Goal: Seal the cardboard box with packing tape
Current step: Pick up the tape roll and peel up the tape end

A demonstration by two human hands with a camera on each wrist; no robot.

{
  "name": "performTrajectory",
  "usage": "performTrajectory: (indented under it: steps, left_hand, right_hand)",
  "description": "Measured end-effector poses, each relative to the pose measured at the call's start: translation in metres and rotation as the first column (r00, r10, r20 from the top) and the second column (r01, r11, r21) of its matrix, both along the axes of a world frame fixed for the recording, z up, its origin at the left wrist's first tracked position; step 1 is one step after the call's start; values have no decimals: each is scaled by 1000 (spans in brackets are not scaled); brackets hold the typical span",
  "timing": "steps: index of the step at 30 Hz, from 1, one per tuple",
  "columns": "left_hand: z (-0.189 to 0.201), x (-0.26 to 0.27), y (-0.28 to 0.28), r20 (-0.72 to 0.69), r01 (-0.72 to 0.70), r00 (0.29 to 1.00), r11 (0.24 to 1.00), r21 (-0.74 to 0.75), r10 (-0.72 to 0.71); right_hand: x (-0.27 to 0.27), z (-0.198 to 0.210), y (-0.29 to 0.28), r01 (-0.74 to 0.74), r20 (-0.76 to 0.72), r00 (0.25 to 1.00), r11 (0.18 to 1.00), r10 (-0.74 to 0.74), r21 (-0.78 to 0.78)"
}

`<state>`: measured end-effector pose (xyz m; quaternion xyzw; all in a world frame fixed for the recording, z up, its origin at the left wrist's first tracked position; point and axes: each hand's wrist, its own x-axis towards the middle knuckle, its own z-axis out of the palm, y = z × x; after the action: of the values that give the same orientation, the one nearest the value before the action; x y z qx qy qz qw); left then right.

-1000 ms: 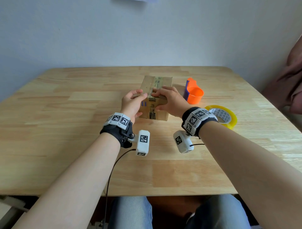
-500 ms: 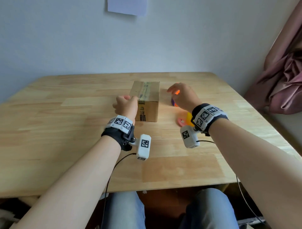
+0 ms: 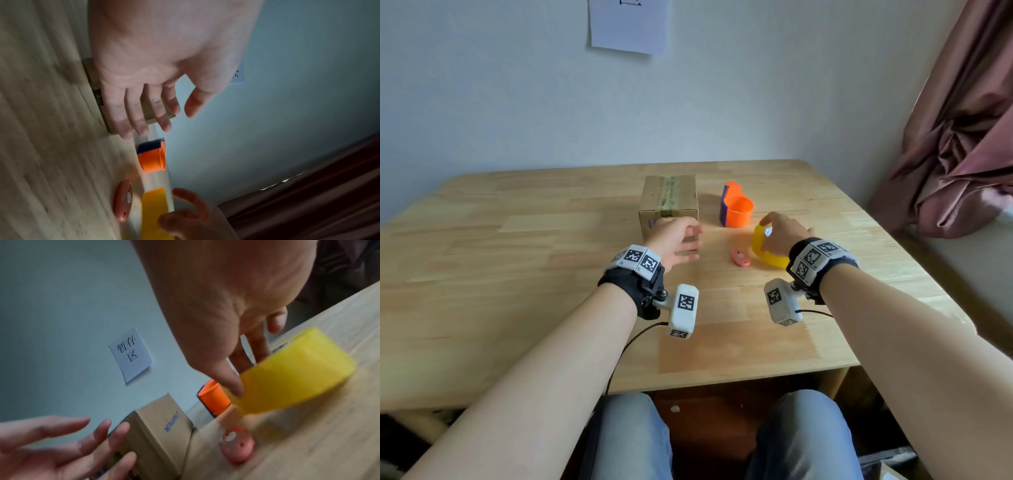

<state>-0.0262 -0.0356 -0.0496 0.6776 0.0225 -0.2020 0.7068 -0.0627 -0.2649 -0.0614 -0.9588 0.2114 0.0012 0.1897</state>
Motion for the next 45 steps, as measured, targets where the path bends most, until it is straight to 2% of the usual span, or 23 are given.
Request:
performTrajectory:
  steps: [1,3,6,8,11,12,13,15,17,20,22,26,31,37,40,45]
  left_hand:
    - [2,-1,1,10,25,1000,1000,1,-25]
    - [6,-3,2,38,63,997,998,15,-63]
    - [12,-4,2,78,80,994,996,28,-82]
    - [14,-4,2,112,82,990,996,35,-86]
    - [14,-6,4,183,98,976,991,95,-114]
    - [13,-7,6,206,91,972,990,107,-112]
    - [11,-8,10,228,78,969,991,106,-101]
    - [4,-6,21,261,36,963,994,105,-63]
    - [-4,-5,34,254,37,965,991,129,-69]
    - [-14,-4,48,242,70,963,981,183,-114]
    - [-21,-5,53,238,75,963,976,203,-123]
    - [-34,-2,61,206,50,975,986,161,-83]
    - [-38,8,62,176,9,984,995,100,-27]
    - [-40,16,64,128,15,991,997,82,-25]
    - [-41,16,67,106,70,991,994,82,-79]
    - [-44,11,79,41,167,985,986,19,-167]
  right_hand:
    - [0,5,1,21,77,997,998,-25,56]
    - [3,19,4,41,225,969,964,-103,263]
    - [6,38,19,-33,348,914,816,-209,577]
    - [8,44,34,-142,367,912,701,-181,699]
    - [10,44,59,-277,362,927,480,-93,832]
    - [8,44,67,-302,357,933,430,-51,851]
    - [6,45,75,-321,354,935,413,-4,852]
    - [6,43,86,-345,339,935,465,100,815]
    - [8,42,93,-361,304,932,582,198,729]
    - [15,40,100,-400,232,916,759,326,514]
    - [19,38,107,-445,194,896,813,400,376]
    - [25,34,113,-500,249,860,833,445,238]
    - [33,29,116,-563,368,791,817,489,124]
    - [35,32,116,-599,362,763,797,535,85]
    - [37,34,118,-592,284,780,804,557,49]
    - [43,35,118,-591,103,807,791,582,161]
